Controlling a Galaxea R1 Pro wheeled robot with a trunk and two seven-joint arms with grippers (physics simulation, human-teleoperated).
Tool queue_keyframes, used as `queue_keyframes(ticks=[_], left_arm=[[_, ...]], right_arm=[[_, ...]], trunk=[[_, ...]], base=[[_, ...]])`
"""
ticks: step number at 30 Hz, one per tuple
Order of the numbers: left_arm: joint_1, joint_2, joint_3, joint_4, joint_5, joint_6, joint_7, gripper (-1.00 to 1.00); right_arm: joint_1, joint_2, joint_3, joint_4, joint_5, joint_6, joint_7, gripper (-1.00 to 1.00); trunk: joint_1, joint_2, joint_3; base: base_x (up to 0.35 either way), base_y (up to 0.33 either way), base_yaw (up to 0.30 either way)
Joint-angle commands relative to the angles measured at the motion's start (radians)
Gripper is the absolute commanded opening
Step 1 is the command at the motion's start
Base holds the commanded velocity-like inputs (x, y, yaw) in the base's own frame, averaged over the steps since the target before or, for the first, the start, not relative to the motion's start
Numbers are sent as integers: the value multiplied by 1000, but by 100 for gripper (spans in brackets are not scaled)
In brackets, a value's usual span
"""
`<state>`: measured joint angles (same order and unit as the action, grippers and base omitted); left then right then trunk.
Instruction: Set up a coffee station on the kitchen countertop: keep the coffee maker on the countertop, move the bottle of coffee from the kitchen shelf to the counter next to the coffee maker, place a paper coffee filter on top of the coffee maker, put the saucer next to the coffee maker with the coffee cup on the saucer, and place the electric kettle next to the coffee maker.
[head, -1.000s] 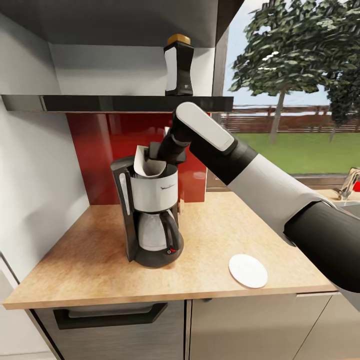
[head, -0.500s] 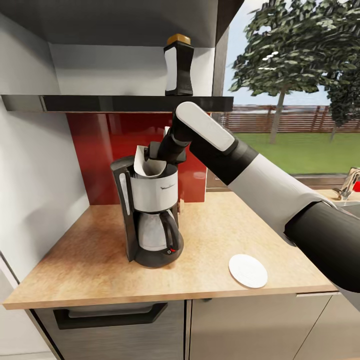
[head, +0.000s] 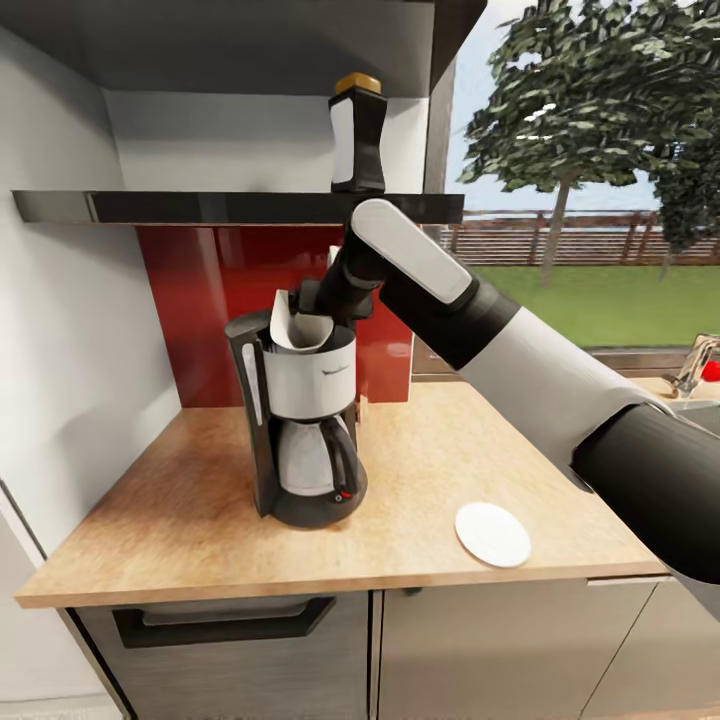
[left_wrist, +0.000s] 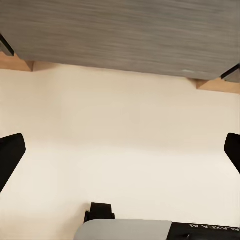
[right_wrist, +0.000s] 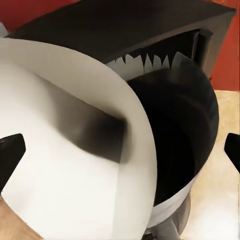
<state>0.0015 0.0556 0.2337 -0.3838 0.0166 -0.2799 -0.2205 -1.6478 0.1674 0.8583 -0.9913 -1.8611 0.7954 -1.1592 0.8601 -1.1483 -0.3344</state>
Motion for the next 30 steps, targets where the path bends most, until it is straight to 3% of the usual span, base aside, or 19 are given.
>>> queue_keyframes(ticks=[1,3,5,11,19,24,29,30], left_arm=[[0,-1,7,-1,2,1,-10,100],[0,-1,7,-1,2,1,-10,100],[0,-1,7,-1,1,1,-10,100],[0,-1,7,-1,1,1,-10,100],[0,-2,7,-1,1,1,-10,100],[0,-2,7,-1,1,1,-10,100],[0,-2,7,-2,1,1,-10,100],[0,-2,6,-2,1,1,-10,100]], right_arm=[[-1,0,-1,-14,20,6,-8,100],[-1,0,-5,-34,57,7,-9,100],[-1,-1,-7,-48,68,7,-10,100],[-1,-2,-12,-81,74,7,-18,100],[-1,-5,-13,-173,75,6,-110,100],[0,-11,-12,-220,73,5,-129,100],[56,-62,-11,-370,73,5,-134,100],[111,-104,-12,-454,72,5,-135,100]], trunk=[[0,-1,-1],[0,-1,-1],[0,-1,-1],[0,-1,-1],[0,-1,-1],[0,-1,-1],[0,-1,-1],[0,-1,-1]], base=[[-96,0,0],[-176,0,0],[-119,0,0],[-41,0,0],[-122,0,0],[-100,0,0],[-17,0,0],[-4,0,0]])
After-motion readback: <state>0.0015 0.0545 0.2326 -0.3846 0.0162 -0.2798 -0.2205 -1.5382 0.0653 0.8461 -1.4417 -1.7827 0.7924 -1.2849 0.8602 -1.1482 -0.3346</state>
